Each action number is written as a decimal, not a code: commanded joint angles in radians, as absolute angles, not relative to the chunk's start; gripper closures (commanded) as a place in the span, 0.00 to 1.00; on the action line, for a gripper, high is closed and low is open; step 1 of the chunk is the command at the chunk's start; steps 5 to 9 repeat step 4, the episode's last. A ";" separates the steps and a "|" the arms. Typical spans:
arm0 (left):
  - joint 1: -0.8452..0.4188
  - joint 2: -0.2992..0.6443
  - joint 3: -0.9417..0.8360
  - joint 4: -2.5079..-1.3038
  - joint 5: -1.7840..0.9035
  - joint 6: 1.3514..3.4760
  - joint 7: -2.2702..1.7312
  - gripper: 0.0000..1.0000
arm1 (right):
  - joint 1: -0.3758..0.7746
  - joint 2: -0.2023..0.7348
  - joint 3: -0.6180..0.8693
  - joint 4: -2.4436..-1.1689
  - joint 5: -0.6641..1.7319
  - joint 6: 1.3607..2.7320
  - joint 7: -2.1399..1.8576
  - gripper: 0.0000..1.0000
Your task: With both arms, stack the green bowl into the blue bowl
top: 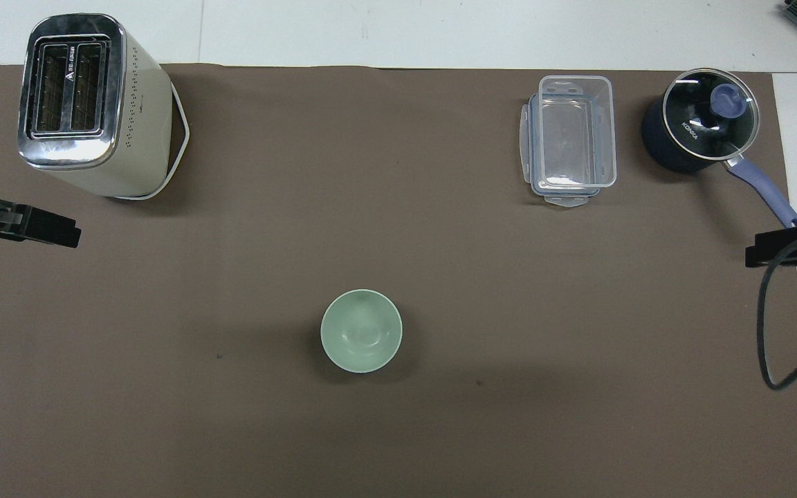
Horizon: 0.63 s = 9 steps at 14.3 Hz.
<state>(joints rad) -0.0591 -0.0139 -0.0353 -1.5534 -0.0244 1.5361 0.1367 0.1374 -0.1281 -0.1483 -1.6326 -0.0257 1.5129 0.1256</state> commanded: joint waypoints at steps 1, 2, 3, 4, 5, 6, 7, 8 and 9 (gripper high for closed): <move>-0.049 -0.037 -0.040 -1.582 -0.034 1.532 0.135 0.00 | 0.126 -0.140 -0.140 -1.646 -0.018 1.506 0.101 0.00; -0.049 -0.037 -0.040 -1.580 -0.034 1.532 0.135 0.00 | 0.124 -0.140 -0.140 -1.646 -0.018 1.509 0.101 0.00; -0.049 -0.037 -0.040 -1.582 -0.034 1.531 0.135 0.00 | 0.124 -0.140 -0.140 -1.646 -0.018 1.511 0.100 0.00; -0.049 -0.037 -0.040 -1.582 -0.034 1.531 0.132 0.00 | 0.124 -0.140 -0.140 -1.646 -0.018 1.509 0.100 0.00; -0.049 -0.037 -0.040 -1.582 -0.034 1.531 0.132 0.00 | 0.124 -0.140 -0.140 -1.646 -0.018 1.509 0.100 0.00; -0.049 -0.037 -0.040 -1.582 -0.034 1.531 0.132 0.00 | 0.124 -0.140 -0.140 -1.646 -0.018 1.509 0.100 0.00; -0.049 -0.037 -0.040 -1.582 -0.034 1.531 0.132 0.00 | 0.124 -0.140 -0.140 -1.646 -0.018 1.509 0.100 0.00; -0.049 -0.037 -0.040 -1.582 -0.034 1.531 0.132 0.00 | 0.124 -0.140 -0.140 -1.646 -0.018 1.509 0.100 0.00; -0.049 -0.037 -0.040 -1.582 -0.034 1.531 0.132 0.00 | 0.124 -0.140 -0.140 -1.646 -0.018 1.509 0.100 0.00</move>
